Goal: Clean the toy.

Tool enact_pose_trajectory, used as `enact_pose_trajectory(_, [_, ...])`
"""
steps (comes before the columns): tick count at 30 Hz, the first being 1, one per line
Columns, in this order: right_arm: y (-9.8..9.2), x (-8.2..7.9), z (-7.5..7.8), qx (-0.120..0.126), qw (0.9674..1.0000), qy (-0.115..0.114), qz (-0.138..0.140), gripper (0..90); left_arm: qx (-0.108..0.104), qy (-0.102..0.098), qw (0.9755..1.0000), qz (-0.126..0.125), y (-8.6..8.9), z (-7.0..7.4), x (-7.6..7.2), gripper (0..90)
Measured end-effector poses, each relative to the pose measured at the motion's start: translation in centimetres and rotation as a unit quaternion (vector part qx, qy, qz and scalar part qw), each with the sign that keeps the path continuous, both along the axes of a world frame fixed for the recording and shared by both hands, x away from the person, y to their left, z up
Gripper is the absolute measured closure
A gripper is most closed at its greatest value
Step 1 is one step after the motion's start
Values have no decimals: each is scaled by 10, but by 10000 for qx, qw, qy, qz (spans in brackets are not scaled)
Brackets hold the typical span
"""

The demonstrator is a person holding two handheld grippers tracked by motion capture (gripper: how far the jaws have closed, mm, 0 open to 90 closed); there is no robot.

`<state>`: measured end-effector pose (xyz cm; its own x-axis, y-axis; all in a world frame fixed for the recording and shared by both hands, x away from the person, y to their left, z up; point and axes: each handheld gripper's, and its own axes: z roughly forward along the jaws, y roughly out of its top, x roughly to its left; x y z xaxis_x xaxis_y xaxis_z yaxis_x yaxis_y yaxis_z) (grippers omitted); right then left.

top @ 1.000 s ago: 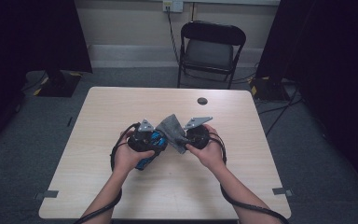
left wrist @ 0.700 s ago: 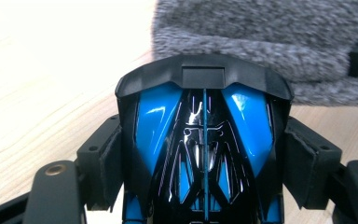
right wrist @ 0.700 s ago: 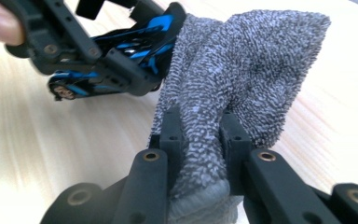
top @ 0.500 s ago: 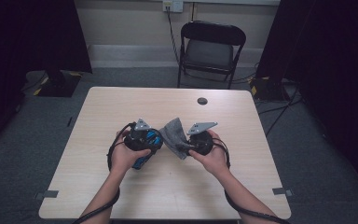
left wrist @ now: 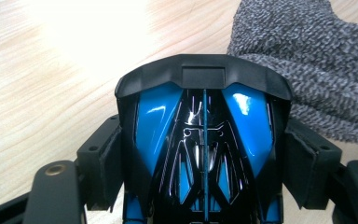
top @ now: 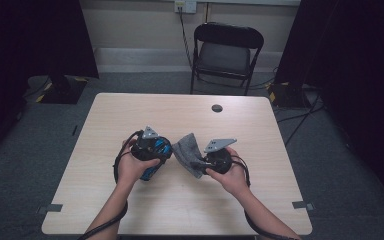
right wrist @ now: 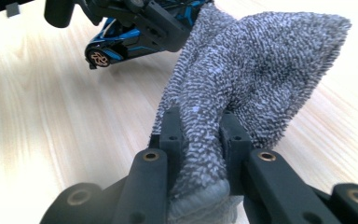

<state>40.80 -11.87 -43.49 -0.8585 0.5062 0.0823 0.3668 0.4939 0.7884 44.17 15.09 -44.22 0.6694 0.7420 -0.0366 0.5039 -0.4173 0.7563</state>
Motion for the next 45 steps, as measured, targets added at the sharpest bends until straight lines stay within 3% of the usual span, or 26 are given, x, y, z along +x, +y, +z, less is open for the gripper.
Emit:
enact_pose_trajectory(7, [-20, 0, -1, 203, 9998, 43, -62, 753, -74, 25, 9999, 68, 4, 0, 1, 256])
enact_pose_trajectory(14, [-40, 7, 4, 261, 9992, -12, -308, 750, -2, -26, 10000, 19, 1, 2, 1, 256])
enact_pose_trajectory(19, [-46, 18, 8, 137, 9980, -90, -613, 749, -67, 0, 9999, -102, -6, 5, -1, 256])
enact_pose_trajectory(28, [-40, 40, 14, 127, 9949, -124, -990, 749, -173, 11, 9993, -316, -18, 8, -6, 256])
enact_pose_trajectory(45, [-16, 59, 16, 15, 9938, -108, -1110, 749, -209, 35, 9982, -564, -32, 13, -12, 256])
